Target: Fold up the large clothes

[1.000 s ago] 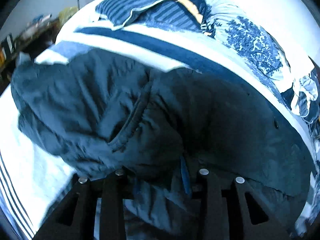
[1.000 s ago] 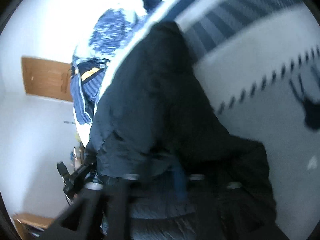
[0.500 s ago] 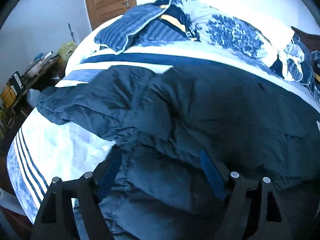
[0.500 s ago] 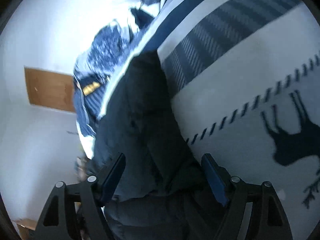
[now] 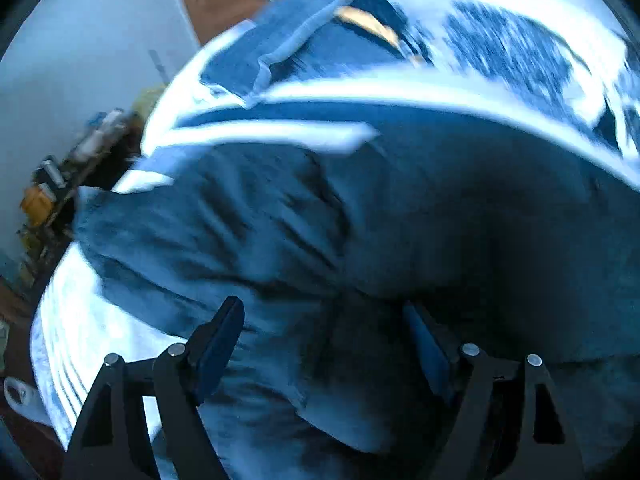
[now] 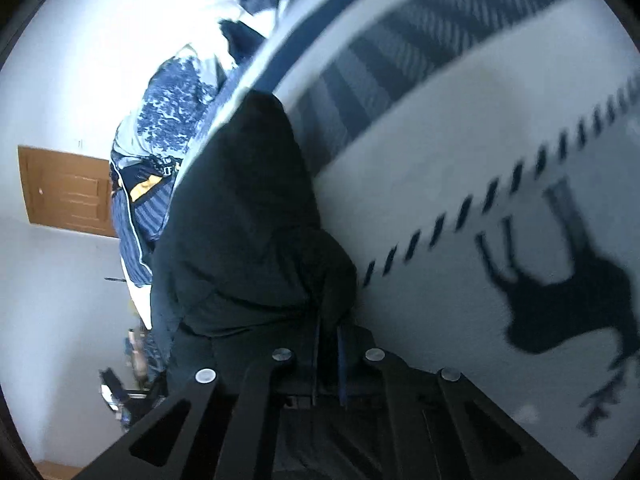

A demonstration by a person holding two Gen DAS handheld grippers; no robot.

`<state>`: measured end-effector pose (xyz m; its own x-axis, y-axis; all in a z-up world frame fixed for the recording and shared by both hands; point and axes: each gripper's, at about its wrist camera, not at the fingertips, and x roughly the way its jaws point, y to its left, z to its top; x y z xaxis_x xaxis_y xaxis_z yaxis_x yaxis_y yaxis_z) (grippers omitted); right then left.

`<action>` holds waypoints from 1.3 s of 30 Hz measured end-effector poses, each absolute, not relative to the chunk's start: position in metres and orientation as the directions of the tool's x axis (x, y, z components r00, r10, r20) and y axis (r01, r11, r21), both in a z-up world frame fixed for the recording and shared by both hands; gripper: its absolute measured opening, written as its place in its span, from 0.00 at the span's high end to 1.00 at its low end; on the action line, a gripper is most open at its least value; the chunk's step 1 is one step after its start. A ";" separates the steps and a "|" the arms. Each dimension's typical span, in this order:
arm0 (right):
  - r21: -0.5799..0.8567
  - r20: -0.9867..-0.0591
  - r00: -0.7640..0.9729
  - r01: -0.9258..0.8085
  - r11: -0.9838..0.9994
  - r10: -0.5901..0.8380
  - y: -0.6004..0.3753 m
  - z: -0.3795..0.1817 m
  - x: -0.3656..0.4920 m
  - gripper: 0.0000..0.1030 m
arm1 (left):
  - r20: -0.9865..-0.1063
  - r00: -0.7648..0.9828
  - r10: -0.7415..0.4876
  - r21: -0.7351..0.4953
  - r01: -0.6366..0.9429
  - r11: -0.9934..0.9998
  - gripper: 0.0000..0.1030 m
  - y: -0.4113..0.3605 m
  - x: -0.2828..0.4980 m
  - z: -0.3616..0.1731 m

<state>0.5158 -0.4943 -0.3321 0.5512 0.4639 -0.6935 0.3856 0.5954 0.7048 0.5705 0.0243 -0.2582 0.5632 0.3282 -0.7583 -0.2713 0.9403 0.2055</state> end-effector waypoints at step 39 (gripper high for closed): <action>0.530 -0.429 0.841 -0.063 0.846 0.331 -0.258 -0.054 0.208 0.16 | -0.575 0.805 0.143 -0.183 -0.297 0.937 0.09 0.119 0.153 -0.052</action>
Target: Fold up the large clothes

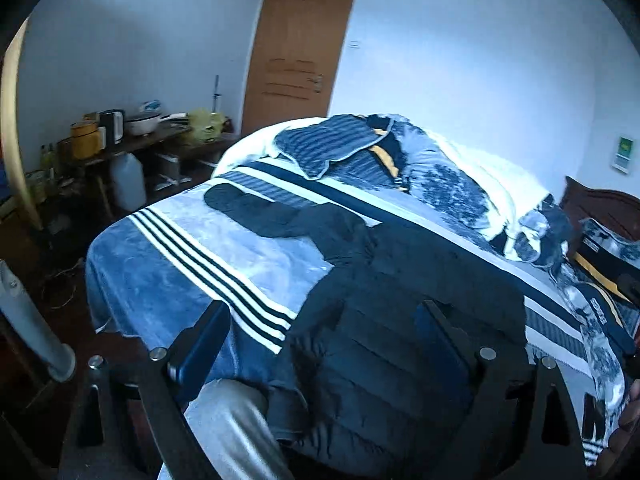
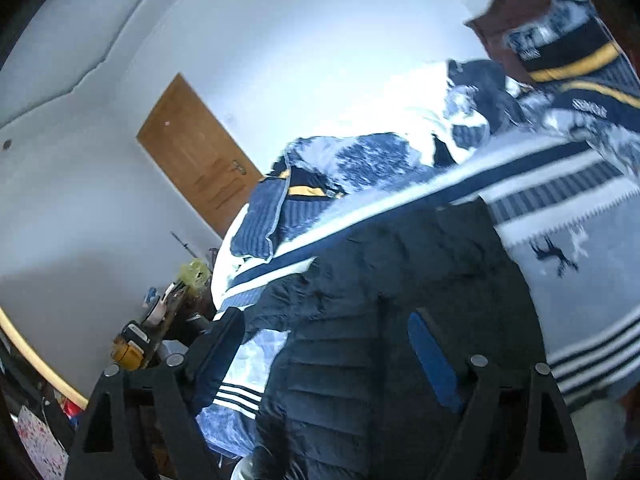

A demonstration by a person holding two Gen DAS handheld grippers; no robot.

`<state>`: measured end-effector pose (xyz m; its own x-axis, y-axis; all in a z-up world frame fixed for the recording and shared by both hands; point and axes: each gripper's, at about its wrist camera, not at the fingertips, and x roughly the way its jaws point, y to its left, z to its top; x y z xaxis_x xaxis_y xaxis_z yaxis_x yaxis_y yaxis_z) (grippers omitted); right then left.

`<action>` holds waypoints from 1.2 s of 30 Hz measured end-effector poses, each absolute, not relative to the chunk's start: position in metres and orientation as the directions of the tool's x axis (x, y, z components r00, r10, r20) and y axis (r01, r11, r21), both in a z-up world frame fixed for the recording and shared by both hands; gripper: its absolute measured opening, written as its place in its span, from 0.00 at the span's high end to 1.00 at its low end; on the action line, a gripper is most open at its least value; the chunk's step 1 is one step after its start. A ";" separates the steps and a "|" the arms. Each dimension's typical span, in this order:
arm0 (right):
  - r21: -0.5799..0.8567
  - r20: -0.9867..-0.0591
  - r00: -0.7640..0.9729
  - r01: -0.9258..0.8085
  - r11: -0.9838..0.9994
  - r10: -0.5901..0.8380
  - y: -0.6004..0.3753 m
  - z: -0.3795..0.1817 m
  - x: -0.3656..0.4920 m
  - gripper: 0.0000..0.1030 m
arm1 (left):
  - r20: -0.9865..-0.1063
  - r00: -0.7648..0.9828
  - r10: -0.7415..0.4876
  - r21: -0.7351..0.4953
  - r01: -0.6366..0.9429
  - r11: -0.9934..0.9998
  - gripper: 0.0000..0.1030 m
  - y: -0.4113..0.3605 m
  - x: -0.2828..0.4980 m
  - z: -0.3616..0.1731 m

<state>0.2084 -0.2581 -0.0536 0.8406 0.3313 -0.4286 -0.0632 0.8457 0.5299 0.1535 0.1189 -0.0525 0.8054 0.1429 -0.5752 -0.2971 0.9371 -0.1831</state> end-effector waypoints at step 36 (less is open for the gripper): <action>0.225 -0.872 0.181 -0.677 0.701 0.456 0.252 -0.202 0.644 0.16 | -0.871 0.426 0.246 -0.353 -0.890 0.290 0.09 0.409 0.369 -0.260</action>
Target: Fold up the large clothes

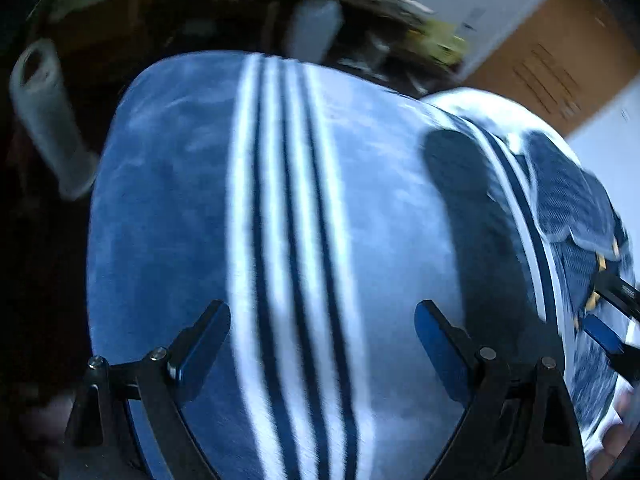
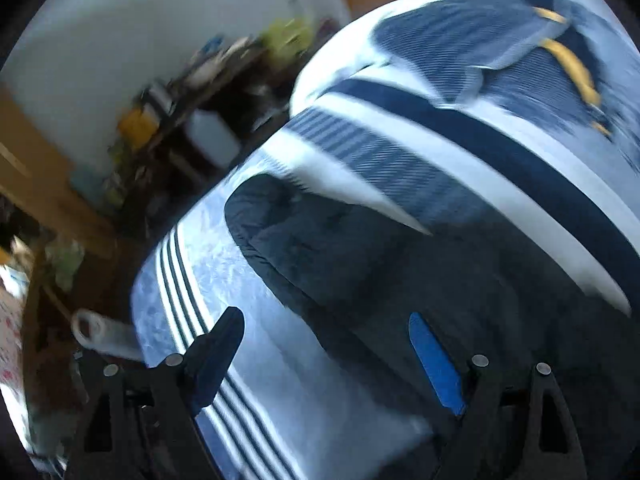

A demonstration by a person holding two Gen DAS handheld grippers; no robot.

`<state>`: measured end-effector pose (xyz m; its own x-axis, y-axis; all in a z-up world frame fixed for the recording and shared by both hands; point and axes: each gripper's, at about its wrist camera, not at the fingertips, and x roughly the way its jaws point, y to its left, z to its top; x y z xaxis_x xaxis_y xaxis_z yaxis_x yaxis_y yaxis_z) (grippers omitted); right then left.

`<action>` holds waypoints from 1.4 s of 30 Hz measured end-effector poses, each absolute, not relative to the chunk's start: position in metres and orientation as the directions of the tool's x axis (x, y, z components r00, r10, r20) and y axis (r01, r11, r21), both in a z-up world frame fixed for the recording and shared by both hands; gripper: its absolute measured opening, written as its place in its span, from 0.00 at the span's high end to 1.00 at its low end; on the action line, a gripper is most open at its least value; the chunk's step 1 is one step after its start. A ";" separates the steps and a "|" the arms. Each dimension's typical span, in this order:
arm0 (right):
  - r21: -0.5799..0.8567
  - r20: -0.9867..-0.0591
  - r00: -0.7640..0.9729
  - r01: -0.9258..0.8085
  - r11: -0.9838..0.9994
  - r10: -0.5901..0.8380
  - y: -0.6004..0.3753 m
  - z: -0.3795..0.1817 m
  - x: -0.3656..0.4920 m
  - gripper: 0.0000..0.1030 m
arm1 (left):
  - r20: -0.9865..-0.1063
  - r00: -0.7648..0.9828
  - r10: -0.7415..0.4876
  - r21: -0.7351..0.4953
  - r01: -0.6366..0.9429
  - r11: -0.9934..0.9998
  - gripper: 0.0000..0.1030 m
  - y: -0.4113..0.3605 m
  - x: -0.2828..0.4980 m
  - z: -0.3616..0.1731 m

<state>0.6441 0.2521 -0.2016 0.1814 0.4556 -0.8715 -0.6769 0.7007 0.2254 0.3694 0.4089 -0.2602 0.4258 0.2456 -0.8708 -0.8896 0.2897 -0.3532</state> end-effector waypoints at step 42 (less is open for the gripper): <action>0.387 -0.579 0.686 -0.244 0.889 0.440 -0.125 -0.020 0.547 0.95 | -0.581 0.810 -0.084 -0.276 -0.098 0.956 0.09 0.134 0.463 -0.182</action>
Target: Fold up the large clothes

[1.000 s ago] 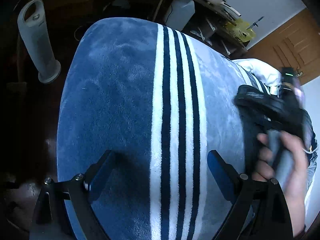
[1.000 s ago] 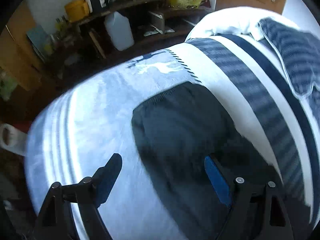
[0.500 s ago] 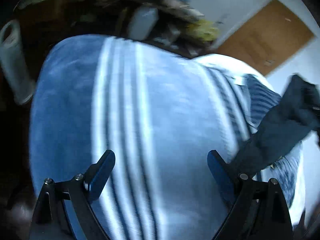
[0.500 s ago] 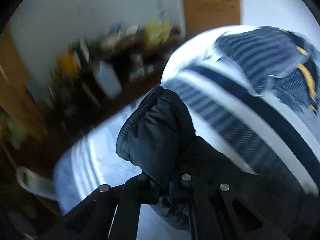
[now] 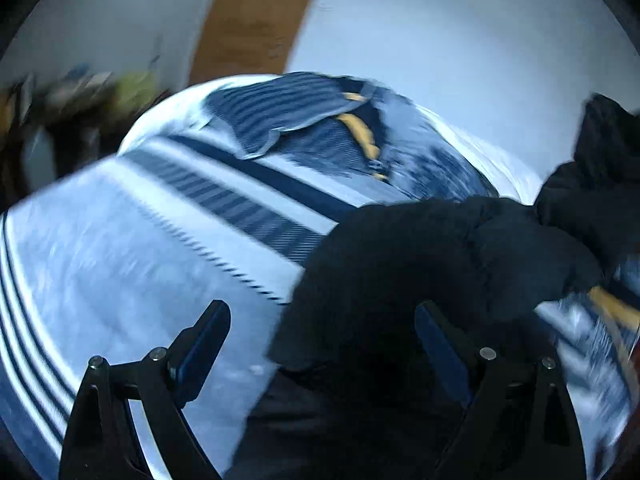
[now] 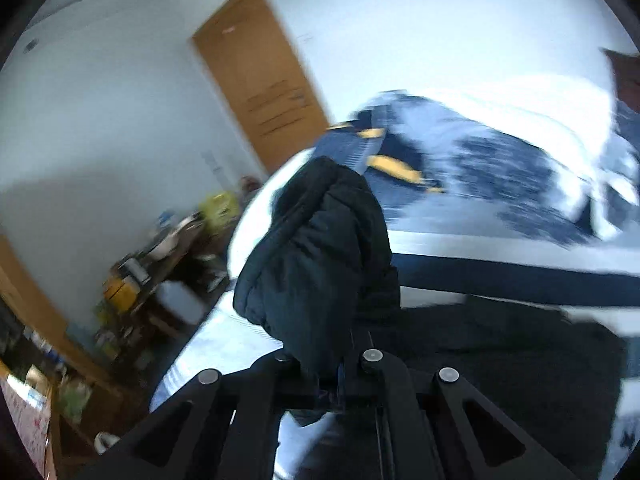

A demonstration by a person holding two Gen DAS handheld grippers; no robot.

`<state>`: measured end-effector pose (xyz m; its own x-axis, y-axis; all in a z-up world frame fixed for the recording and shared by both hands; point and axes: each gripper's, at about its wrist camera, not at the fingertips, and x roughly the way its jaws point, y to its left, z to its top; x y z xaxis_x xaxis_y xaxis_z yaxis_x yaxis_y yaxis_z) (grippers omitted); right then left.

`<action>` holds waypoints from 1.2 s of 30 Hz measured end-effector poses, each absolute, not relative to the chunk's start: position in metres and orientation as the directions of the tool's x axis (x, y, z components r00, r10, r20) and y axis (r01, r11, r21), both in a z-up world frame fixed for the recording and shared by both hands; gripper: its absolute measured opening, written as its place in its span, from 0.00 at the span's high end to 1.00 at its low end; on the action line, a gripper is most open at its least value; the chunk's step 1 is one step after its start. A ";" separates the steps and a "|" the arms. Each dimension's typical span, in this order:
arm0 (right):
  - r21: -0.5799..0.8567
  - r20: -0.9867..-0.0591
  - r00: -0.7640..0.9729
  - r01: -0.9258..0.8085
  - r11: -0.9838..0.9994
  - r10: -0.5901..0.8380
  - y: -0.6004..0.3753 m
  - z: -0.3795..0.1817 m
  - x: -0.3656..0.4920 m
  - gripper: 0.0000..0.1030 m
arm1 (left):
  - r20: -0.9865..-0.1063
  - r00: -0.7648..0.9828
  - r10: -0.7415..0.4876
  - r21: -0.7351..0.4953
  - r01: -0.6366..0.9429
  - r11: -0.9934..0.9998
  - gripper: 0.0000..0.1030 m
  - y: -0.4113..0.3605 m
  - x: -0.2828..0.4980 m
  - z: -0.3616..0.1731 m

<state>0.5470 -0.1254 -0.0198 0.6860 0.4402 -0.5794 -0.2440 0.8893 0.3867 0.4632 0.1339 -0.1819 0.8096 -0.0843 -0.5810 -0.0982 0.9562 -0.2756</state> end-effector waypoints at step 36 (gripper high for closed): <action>0.406 -0.730 0.669 0.264 0.875 0.136 -0.392 -0.228 0.523 0.89 | -0.828 0.561 0.017 -0.118 -0.203 0.972 0.09 0.120 0.536 -0.263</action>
<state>0.5228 -0.3918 -0.2282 0.6694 0.1365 -0.7303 0.2640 0.8751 0.4056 0.5360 0.1198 -0.2627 0.5611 0.0168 -0.8276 -0.2025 0.9722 -0.1176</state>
